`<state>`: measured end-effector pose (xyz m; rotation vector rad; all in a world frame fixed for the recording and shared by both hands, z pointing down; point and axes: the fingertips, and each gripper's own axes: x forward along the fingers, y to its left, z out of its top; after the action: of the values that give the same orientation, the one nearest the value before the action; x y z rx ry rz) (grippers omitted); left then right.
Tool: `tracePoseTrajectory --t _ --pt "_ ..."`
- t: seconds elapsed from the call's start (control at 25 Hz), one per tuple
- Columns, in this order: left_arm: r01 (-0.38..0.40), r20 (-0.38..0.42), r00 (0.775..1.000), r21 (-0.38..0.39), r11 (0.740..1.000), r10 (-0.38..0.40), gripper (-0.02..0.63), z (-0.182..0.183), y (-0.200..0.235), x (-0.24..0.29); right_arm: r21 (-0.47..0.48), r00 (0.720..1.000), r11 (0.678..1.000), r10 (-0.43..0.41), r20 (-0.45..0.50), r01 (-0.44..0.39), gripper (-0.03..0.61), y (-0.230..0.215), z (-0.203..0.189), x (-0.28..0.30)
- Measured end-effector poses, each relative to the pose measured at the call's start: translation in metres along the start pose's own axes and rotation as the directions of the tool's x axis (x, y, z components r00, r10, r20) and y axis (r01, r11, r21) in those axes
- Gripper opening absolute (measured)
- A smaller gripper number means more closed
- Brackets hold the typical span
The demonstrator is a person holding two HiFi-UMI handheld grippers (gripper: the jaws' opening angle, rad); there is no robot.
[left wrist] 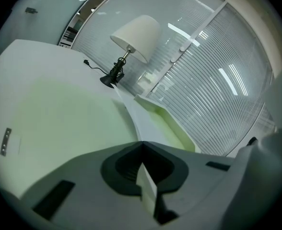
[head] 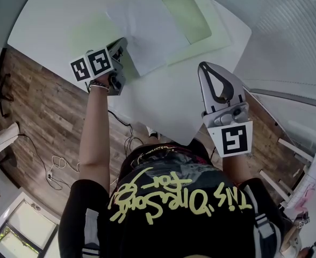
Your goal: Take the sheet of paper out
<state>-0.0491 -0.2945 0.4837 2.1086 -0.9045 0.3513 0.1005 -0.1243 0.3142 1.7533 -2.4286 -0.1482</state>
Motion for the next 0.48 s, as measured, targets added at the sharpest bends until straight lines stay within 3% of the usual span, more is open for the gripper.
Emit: tracePoseTrajectory --t 0.48 --pt "-0.014 0.010 1.000 0.024 1.000 0.013 0.006 0.002 0.009 -0.020 -0.011 1.000 1.000 0.024 0.008 -0.024 0.008 0.019 0.005 0.004"
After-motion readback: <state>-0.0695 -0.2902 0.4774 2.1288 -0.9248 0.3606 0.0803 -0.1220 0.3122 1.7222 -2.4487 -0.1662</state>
